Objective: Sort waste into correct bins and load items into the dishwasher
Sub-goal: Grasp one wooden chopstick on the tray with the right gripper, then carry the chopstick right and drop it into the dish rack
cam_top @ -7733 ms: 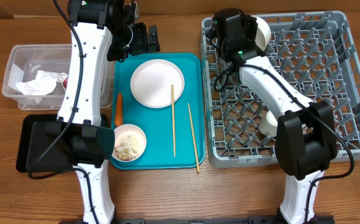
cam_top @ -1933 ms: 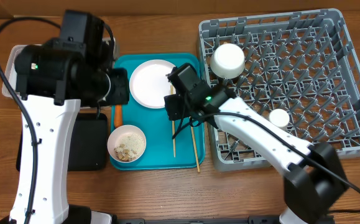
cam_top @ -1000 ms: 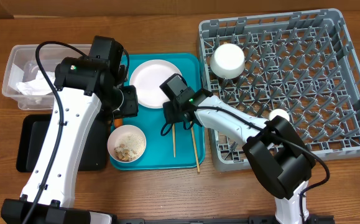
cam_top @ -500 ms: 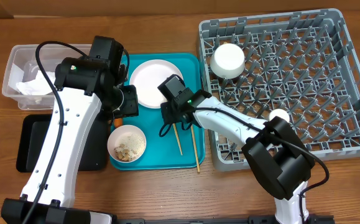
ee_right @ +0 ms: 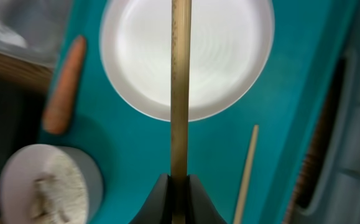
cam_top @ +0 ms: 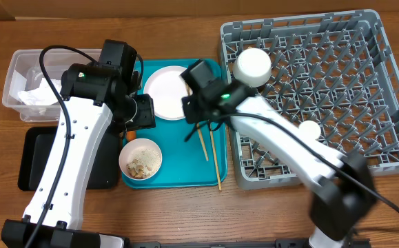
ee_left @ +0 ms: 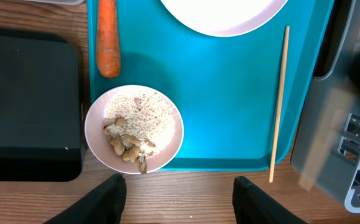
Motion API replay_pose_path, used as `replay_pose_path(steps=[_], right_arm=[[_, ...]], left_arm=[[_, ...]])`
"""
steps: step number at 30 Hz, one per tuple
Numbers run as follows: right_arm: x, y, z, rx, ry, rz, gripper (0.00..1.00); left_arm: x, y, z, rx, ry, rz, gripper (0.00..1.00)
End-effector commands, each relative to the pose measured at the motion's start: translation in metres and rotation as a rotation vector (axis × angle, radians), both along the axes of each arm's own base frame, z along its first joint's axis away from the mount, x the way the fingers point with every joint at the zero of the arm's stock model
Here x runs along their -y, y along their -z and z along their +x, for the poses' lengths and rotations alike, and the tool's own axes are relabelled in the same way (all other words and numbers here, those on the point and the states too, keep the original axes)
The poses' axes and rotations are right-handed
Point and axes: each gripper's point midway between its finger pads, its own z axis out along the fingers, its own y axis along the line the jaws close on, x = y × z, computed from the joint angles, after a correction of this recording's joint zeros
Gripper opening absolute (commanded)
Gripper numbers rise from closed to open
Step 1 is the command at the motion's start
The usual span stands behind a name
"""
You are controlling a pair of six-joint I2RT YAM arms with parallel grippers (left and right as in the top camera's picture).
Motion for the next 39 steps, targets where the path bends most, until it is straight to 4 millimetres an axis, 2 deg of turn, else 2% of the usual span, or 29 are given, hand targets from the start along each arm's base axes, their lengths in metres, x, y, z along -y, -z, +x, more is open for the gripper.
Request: replay_pose_path(steps=[1,3,4,6,13,16,28,33,39], right_arm=[[0.027,-0.05,0.001,0.07,0.019,0.024,0.04],[0.046,-0.046,0.0,0.045,0.017,-0.024,0.04],[0.065,-0.038,0.0,0.012,0.022,-0.073,0.04],[0.084,-0.027,0.002,-0.027,0.06,-0.111,0.04],[0.129,0.01,0.014,-0.111,0.165,-0.175,0.04],[0.141,0.021,0.019,-0.136,0.196,-0.185,0.04],[0.142,0.025,0.026,-0.117,0.205,-0.173,0.04],[0.135,0.028,0.022,-0.119,0.097,-0.168,0.05],[0.136,0.039,0.019,-0.131,0.088,-0.177,0.1]], left_arm=[[-0.003,-0.002,0.001,0.011,-0.045,0.002,0.59],[-0.002,-0.002,0.003,0.018,-0.056,-0.003,0.6],[-0.002,-0.002,0.005,0.027,-0.063,-0.007,0.6],[-0.001,-0.003,0.008,0.036,-0.063,-0.009,0.6],[-0.001,-0.003,0.008,0.038,-0.07,-0.01,0.61],[-0.001,-0.003,0.008,0.038,-0.07,-0.01,0.61],[-0.001,-0.003,0.009,0.041,-0.07,-0.01,0.61],[-0.001,-0.003,0.009,0.043,-0.07,-0.011,0.61],[-0.001,-0.003,0.009,0.042,-0.07,-0.011,0.61]])
